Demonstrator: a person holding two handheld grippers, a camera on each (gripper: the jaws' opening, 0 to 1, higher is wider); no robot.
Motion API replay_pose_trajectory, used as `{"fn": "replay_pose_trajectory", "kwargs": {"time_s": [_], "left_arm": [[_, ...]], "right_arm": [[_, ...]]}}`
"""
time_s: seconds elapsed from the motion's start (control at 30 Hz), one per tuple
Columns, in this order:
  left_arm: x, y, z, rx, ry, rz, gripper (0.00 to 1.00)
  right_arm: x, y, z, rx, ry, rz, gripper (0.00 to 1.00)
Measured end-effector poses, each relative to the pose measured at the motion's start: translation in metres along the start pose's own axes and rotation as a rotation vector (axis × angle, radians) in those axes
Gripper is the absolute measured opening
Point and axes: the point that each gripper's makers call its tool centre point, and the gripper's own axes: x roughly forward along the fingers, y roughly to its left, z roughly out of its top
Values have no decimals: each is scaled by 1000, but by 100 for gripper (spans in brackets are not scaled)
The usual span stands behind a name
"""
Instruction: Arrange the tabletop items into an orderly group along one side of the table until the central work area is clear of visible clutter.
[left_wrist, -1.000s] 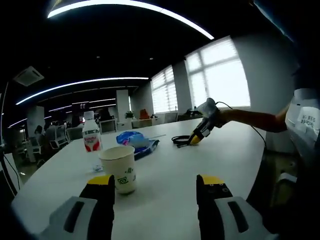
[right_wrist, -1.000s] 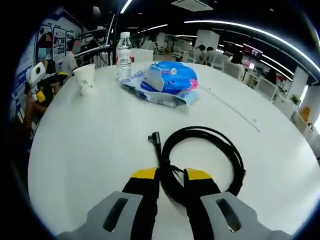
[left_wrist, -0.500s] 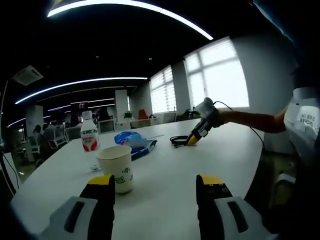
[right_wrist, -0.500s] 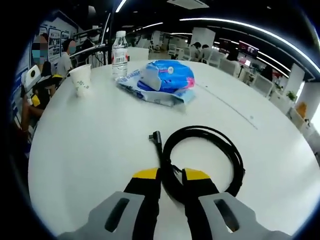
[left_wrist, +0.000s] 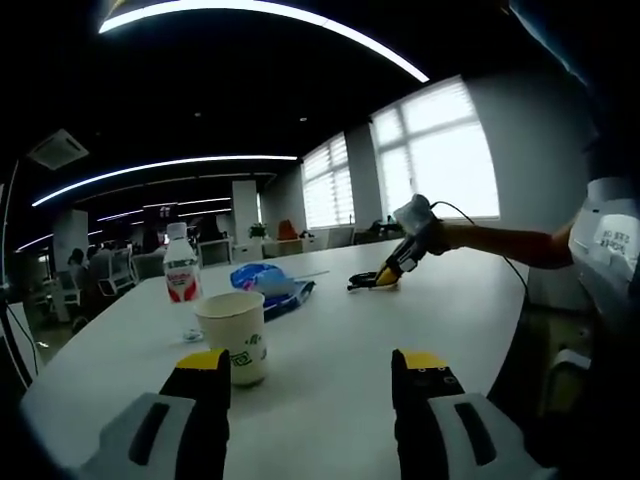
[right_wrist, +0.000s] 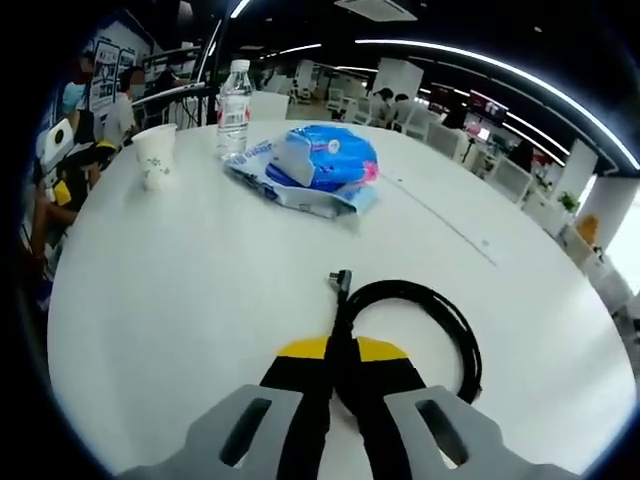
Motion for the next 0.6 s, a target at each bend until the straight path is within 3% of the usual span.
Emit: {"fn": "replay_pose_trajectory", "kwargs": {"time_s": [0.27,0.6], "left_arm": [[0,-2,-1,-3,1,-2,65],[0,-2,1,-3,-3,-2,65]], "right_arm": [[-4,2,-3,-31,28,-30,4],[-18,-4,13,-87,-8,-92,3]]}}
